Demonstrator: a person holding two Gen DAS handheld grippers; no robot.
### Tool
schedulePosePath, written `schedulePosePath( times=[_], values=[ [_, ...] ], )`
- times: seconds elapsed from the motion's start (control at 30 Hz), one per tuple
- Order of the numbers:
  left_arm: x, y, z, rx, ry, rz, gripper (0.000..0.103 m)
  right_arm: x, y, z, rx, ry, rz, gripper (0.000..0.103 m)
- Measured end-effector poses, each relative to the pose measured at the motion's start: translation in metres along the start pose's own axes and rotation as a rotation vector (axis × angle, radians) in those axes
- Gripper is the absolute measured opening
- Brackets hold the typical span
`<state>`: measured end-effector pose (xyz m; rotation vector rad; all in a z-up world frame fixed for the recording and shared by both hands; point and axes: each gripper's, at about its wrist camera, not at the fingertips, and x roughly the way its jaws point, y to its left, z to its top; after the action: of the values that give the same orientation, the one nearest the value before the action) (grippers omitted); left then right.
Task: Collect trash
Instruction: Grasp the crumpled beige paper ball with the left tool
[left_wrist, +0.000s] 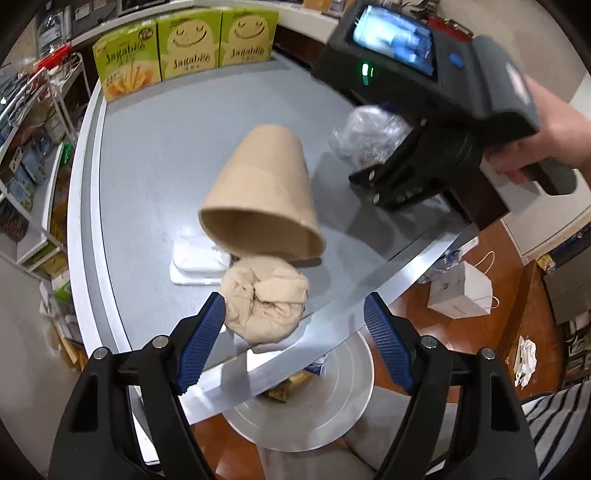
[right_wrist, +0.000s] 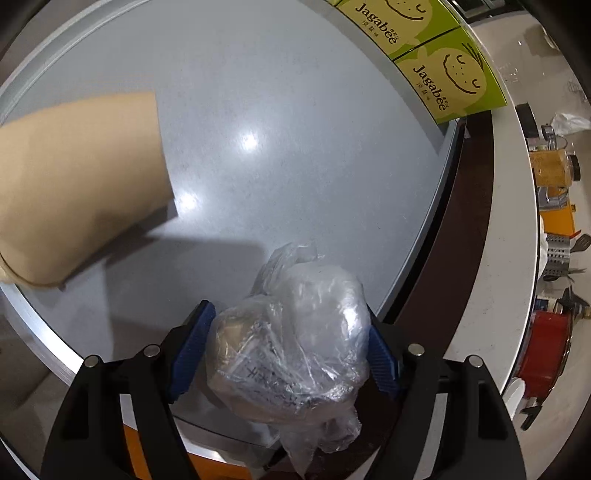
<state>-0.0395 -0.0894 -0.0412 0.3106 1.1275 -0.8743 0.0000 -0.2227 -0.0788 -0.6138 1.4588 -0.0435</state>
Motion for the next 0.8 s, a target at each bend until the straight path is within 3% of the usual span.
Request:
schedulePosePath(
  times=[0.07,0.27,0.4,0.47,0.5,0.6,0.63,0.8],
  values=[
    [0.002,0.002,-0.002,-0.026,-0.003,-0.005,0.068,-0.001,0.002,0.001,0.018,-0.013,0.013,0.072],
    [0.007,-0.004,0.001,-0.009,-0.032,0.032,0.059,-0.008,0.005,0.003,0.055,-0.048,0.05,0.071],
    [0.021,-0.003,0.006,0.093,-0.03,0.149,0.06,-0.008,0.001,0.001,0.084,-0.071,0.051,0.071],
    [0.034,0.012,0.009,0.071,0.018,0.156,0.061,-0.008,-0.002,0.0,0.1,-0.073,0.062,0.071],
    [0.033,0.016,0.011,0.067,0.0,0.165,0.062,-0.008,-0.004,0.0,0.108,-0.075,0.065,0.071],
    [0.011,0.026,0.015,0.034,-0.061,0.121,0.063,-0.002,-0.013,0.001,0.117,-0.08,0.059,0.071],
    [0.005,0.027,0.015,0.029,-0.075,0.121,0.069,-0.002,-0.014,0.0,0.126,-0.084,0.064,0.071],
    [-0.002,0.04,0.0,-0.08,-0.06,0.074,0.072,-0.004,-0.014,-0.011,0.18,-0.095,0.102,0.075]
  ],
)
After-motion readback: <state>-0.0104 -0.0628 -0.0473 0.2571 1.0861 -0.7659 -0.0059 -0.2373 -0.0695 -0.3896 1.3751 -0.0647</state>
